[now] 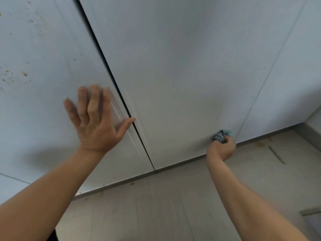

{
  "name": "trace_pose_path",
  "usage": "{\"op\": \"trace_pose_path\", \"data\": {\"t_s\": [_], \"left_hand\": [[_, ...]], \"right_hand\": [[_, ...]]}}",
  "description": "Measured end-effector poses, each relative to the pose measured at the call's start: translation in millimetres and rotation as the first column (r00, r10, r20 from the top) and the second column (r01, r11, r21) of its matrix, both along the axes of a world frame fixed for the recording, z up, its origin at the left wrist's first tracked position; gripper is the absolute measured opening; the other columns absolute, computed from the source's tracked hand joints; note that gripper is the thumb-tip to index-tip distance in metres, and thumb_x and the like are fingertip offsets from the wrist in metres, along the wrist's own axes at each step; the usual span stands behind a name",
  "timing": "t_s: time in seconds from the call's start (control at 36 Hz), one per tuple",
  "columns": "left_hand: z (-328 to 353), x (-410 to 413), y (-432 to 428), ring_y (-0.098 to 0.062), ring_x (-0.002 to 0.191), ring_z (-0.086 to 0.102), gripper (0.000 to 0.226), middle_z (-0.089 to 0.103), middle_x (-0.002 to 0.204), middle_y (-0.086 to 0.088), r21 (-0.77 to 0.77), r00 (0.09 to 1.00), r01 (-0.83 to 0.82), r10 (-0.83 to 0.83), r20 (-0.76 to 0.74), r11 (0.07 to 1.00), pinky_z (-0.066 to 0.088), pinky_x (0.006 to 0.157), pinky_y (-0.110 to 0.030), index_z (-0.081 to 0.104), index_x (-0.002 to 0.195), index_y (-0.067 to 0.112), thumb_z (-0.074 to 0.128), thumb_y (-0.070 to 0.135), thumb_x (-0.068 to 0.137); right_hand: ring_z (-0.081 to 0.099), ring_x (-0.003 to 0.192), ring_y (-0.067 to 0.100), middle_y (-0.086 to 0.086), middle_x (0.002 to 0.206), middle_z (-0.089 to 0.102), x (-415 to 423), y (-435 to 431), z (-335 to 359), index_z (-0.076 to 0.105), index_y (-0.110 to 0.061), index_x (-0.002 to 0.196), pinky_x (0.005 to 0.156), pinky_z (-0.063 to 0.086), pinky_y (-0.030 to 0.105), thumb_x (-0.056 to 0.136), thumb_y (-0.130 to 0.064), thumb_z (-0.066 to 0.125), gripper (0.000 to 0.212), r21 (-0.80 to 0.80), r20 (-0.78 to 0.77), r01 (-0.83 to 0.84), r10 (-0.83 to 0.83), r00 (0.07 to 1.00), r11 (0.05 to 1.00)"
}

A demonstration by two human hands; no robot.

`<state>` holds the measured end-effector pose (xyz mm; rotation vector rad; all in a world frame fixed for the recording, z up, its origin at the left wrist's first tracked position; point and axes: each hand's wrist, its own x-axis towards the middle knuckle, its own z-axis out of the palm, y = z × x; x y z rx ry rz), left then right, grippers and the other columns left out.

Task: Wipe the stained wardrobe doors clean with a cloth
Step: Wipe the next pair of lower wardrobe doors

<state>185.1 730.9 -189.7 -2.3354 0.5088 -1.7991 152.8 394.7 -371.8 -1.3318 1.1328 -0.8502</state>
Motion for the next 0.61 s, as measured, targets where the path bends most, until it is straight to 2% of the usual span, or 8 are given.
{"op": "trace_pose_path", "data": {"t_s": [0.14,0.19,0.28,0.36,0.44,0.53,0.56,0.61], "left_hand": [[1.0,-1.2,-1.3,-0.028,0.162,-0.006,0.11,0.021,0.163,-0.018,-0.016,1.0,-0.011,0.011,-0.008,1.0,-0.005,0.128,-0.054,0.022,0.163,0.004,0.067,0.071,0.088],[2.3,-1.9,-2.4,-0.027,0.162,-0.006,0.108,0.023,0.162,-0.018,-0.019,1.0,-0.021,0.021,-0.006,1.0,-0.005,0.127,-0.054,0.026,0.162,0.002,0.067,0.07,0.089],[3.6,-2.9,-4.3,-0.026,0.162,-0.007,0.107,0.024,0.16,-0.018,-0.029,0.999,-0.03,0.03,-0.01,0.999,-0.005,0.127,-0.054,0.028,0.16,0.001,0.065,0.071,0.089],[4.5,-2.5,-5.2,-0.025,0.162,-0.008,0.106,0.024,0.161,-0.017,-0.031,1.0,-0.025,0.025,-0.014,0.999,-0.005,0.127,-0.054,0.029,0.159,0.001,0.065,0.071,0.089],[4.4,-1.8,-5.3,-0.025,0.162,-0.008,0.105,0.024,0.161,-0.016,-0.033,0.999,-0.034,0.034,-0.006,0.999,-0.005,0.127,-0.054,0.031,0.158,0.0,0.065,0.072,0.088],[3.1,-0.9,-5.6,-0.025,0.162,-0.009,0.105,0.023,0.161,-0.016,-0.041,1.0,-0.031,0.031,-0.002,0.999,-0.005,0.127,-0.054,0.032,0.157,0.0,0.065,0.072,0.088],[3.3,-0.7,-5.8,-0.025,0.162,-0.008,0.105,0.023,0.161,-0.016,-0.044,0.999,-0.032,0.032,0.003,0.999,-0.005,0.127,-0.054,0.032,0.157,0.0,0.065,0.072,0.088],[4.0,-0.4,-6.6,-0.025,0.162,-0.008,0.105,0.024,0.161,-0.016,-0.047,0.999,-0.03,0.031,0.009,0.998,-0.005,0.127,-0.053,0.032,0.157,0.0,0.066,0.072,0.088]], "right_hand": [[0.06,0.1,0.029,0.017,0.109,0.066,-30.5,4.8,-18.2,0.075,-0.002,0.105,0.097,0.045,0.032,0.073,0.014,0.059,0.039,-0.184,-0.149,-0.308,0.283,0.947,0.933],[0.064,0.098,0.035,0.02,0.105,0.068,-31.8,-16.5,-20.7,0.076,-0.002,0.102,0.095,0.049,0.036,0.073,0.009,0.062,0.033,-0.21,-0.111,-0.249,0.23,0.967,0.946],[0.064,0.098,0.035,0.018,0.11,0.065,-24.6,-47.9,-10.5,0.074,-0.008,0.104,0.097,0.052,0.042,0.075,0.002,0.06,0.034,-0.067,-0.085,-0.06,0.054,0.995,0.996],[0.063,0.098,0.036,0.02,0.109,0.065,-12.9,-44.7,0.9,0.072,-0.007,0.101,0.095,0.051,0.041,0.073,0.003,0.057,0.034,-0.081,-0.135,-0.128,0.116,0.984,0.989],[0.063,0.094,0.036,0.021,0.106,0.064,-11.9,0.6,14.3,0.07,-0.006,0.097,0.091,0.051,0.039,0.075,-0.006,0.055,0.027,-0.086,-0.138,-0.145,0.132,0.982,0.986],[0.061,0.083,0.03,0.02,0.103,0.06,-24.4,69.9,18.7,0.071,-0.002,0.089,0.079,0.047,0.022,0.075,0.012,0.056,0.024,-0.15,-0.084,-0.31,0.301,0.95,0.939],[0.06,0.081,0.026,0.016,0.102,0.058,-30.1,91.9,18.3,0.071,-0.003,0.088,0.077,0.046,0.019,0.075,0.016,0.056,0.028,-0.177,-0.063,-0.425,0.421,0.905,0.888],[0.057,0.087,0.019,0.005,0.103,0.054,-42.1,120.4,13.1,0.074,-0.008,0.092,0.082,0.045,0.019,0.074,0.016,0.058,0.034,-0.195,-0.165,-0.647,0.626,0.762,0.737]]}}
